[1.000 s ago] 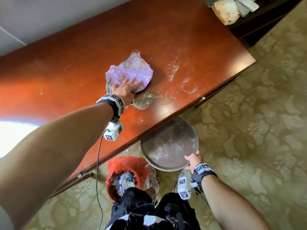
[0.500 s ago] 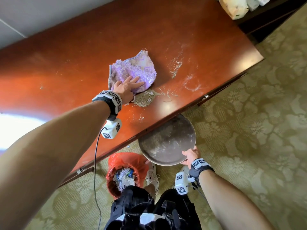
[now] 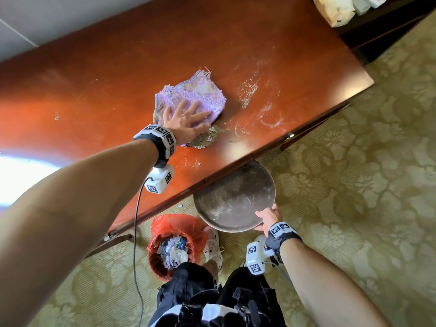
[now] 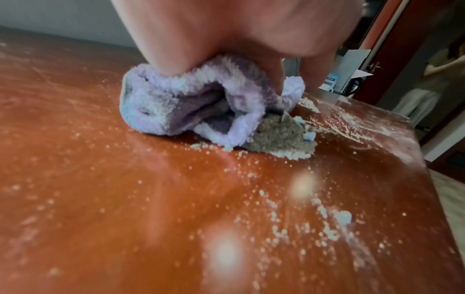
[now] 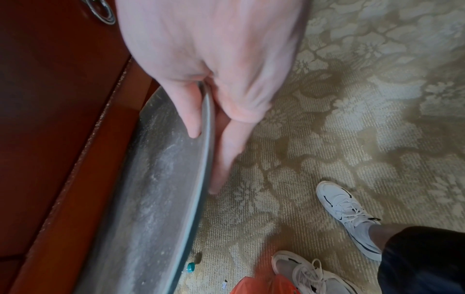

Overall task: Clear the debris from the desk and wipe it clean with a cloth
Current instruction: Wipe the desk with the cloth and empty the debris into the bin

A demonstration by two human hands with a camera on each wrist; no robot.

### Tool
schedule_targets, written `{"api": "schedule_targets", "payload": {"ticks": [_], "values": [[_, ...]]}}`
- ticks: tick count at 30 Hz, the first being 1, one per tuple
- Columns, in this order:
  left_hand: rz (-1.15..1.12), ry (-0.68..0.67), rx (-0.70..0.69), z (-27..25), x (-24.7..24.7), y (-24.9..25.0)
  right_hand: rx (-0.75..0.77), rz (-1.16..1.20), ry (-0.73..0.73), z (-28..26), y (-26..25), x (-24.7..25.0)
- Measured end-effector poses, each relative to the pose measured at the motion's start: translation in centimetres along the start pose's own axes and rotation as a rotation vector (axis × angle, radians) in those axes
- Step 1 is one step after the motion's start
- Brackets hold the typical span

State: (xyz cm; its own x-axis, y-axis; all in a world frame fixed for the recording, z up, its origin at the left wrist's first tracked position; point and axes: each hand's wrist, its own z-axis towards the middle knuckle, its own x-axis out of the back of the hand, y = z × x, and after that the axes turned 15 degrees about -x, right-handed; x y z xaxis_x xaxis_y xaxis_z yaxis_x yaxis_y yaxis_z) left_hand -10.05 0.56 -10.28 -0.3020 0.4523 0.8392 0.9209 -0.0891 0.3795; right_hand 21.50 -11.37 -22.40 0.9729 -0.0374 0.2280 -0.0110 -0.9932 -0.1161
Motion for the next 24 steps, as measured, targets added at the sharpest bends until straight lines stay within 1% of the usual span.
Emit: {"api": "schedule_targets", "payload": {"ticks": [2, 8, 12, 17, 24], "values": [[-0.046, -0.003, 0.004, 0.3, -0.5, 0.2, 0.003, 0.004, -0.002, 0.1, 0.0, 0.1], [-0.146, 0.045, 0.008, 0.0, -1.5, 0.6, -0.014, -0.007, -0.011, 0.3, 0.0, 0.1], [-0.106, 0.016, 0.02, 0.0, -1.8, 0.8, -0.008, -0.009, -0.018, 0.4, 0.0, 0.1], [-0.203, 0.041, 0.041, -0.2, -2.4, 1.8, 0.0, 0.0, -0.037, 0.5, -0.1, 0.2], [-0.222, 0.065, 0.011, -0.6, -3.6, 2.6, 0.009, -0.006, -0.067, 0.7, 0.1, 0.6]]}}
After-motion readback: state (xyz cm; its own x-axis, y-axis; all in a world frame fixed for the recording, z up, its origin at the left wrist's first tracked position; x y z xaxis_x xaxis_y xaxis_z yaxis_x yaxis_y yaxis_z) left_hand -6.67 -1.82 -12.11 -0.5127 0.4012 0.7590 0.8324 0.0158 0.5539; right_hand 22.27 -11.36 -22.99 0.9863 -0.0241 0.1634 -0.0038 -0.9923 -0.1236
